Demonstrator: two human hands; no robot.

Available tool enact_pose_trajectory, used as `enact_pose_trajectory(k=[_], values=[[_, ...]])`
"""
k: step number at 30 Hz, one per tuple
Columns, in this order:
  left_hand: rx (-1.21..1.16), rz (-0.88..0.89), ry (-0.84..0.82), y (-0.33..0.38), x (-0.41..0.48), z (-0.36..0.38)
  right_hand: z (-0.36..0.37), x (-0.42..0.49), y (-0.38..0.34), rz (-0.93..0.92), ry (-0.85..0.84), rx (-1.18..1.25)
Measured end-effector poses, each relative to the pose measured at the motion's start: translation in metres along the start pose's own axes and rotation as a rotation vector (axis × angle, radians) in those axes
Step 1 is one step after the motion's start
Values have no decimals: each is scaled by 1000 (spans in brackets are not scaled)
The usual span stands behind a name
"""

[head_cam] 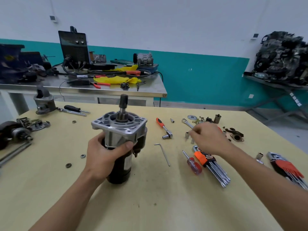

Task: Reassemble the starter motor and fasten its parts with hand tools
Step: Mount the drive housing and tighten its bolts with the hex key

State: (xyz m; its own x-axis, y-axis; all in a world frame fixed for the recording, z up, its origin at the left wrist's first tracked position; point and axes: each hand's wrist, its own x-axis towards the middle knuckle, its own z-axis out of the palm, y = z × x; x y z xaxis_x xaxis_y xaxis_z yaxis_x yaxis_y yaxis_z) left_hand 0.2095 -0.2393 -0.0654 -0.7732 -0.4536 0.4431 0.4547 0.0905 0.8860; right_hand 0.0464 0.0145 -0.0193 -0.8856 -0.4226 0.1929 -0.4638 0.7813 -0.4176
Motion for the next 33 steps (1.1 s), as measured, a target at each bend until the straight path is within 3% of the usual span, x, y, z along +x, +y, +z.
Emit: enact_pose_trajectory(k=[9,13,15,18,20,22,25,28,33], values=[[-186,-84,-256,-12,13,-14,28,18,-30,-113,-283,-564],[-194,-110,-302,-14,18,-12,34,35,-53,-122,-243,-489],[-199,-126,-346,-14,19,-12,44,40,-65,-91,-379,-411],[-184,-152,-401,-14,22,-11,54,45,-77,-107,-633,-477],[-148,-163,-433,-14,24,-9,56,49,-78,-73,-712,-397],[-116,-166,-477,-15,25,-6,59,50,-77,-77,-733,-300],[-120,-164,-454,-18,27,-4,69,45,-70,-188,-619,-377],[-122,-151,-414,-22,27,-5,61,45,-55,-80,-477,-122],[-130,-166,-438,-25,29,-7,8,45,-34,-124,-305,740]])
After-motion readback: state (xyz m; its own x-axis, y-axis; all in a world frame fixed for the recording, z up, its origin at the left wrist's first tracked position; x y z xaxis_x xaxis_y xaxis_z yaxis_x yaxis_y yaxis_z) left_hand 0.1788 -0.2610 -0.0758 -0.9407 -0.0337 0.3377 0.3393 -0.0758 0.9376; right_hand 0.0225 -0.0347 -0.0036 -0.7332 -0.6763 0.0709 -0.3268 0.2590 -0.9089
